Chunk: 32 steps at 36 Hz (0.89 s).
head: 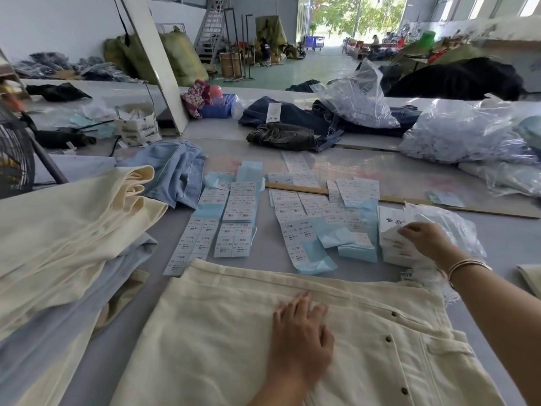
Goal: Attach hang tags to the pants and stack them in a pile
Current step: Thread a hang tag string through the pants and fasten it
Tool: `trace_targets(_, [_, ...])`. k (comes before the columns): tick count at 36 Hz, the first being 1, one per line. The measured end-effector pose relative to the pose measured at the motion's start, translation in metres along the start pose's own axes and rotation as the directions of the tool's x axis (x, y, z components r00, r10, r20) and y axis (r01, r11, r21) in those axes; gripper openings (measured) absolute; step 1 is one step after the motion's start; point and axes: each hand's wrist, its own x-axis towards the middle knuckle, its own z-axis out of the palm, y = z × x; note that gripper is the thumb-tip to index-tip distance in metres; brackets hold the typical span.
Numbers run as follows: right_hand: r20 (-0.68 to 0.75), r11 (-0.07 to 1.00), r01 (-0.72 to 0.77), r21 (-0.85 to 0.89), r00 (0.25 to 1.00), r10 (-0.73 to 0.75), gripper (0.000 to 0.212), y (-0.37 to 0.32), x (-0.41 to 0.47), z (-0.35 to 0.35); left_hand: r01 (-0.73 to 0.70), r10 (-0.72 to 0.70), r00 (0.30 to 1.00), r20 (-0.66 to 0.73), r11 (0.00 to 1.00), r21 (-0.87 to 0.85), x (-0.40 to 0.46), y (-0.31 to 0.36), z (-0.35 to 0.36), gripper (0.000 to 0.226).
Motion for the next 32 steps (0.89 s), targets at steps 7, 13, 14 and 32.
trace_targets(7, [-0.192,0.449,-0.043,0.893,0.864,0.465,0.015,-0.008,-0.019,-0.009,0.025,-0.024,1.000,0.009,0.998,-0.052,0.000,0.002,0.000,0.040])
trace_targets(13, [-0.539,0.657,0.253,0.710,0.796,0.276,0.021,-0.063,-0.062,-0.008,0.074,-0.069,0.997,0.042,0.989,-0.131,0.002,0.001,-0.006,0.035])
trace_targets(14, [-0.581,0.755,0.304,0.581,0.805,0.123,0.020,-0.075,-0.075,-0.002,0.084,-0.081,0.996,0.027,0.979,-0.187,0.004,-0.002,-0.004,0.033])
trace_targets(32, [0.151,0.707,0.689,0.157,0.691,-0.707,0.016,-0.161,-0.147,0.149,0.499,-0.539,0.841,-0.047,0.807,-0.316,0.051,-0.161,-0.074,0.028])
